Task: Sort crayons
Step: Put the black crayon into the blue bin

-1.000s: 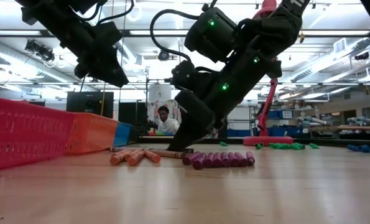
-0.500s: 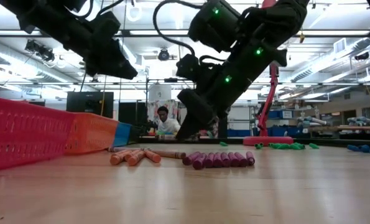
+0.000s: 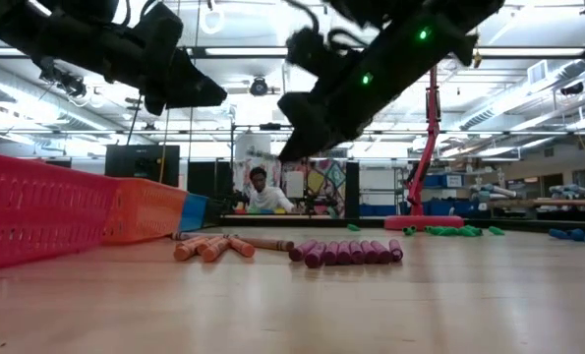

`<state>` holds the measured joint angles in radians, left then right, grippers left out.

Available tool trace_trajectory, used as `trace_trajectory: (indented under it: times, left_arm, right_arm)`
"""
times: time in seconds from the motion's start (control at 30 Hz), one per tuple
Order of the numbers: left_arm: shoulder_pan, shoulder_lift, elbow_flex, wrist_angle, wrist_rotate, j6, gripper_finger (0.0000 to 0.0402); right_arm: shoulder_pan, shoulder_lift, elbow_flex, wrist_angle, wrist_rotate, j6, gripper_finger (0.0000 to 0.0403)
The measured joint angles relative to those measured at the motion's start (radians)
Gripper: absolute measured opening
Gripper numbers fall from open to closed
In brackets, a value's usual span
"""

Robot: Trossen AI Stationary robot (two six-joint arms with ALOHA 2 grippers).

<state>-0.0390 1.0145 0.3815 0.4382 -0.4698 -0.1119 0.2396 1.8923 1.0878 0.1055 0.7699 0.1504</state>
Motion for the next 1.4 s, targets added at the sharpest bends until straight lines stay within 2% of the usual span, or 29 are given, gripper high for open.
trace_trajectory:
  times: [0.27,0.53,0.73,0.83,1.17,1.4]
  left_arm:
    - [-0.031,0.0,-0.019,0.114,0.04,0.072,0.0148]
    - [-0.1,0.0,-0.019,0.197,0.056,0.173,0.0148]
    - [-0.118,0.042,-0.019,0.289,0.089,0.198,0.0148]
    - [-0.119,0.1,-0.019,0.36,0.124,0.206,0.0148]
    - [-0.119,0.288,-0.019,0.586,0.131,0.237,0.0148]
    - [-0.115,0.322,-0.019,0.651,0.19,0.232,0.0148]
  right_arm:
    - [0.049,-0.015,0.0,0.071,0.175,-0.102,0.0038]
    - [0.096,-0.015,0.001,0.215,0.258,-0.232,0.0038]
    - [0.119,-0.015,0.001,0.301,0.286,-0.299,0.0038]
    - [0.129,-0.015,0.001,0.334,0.288,-0.319,0.0038]
    - [0.138,-0.015,-0.016,0.395,0.297,-0.357,0.0038]
    - [0.138,-0.015,-0.093,0.574,0.309,-0.402,0.0038]
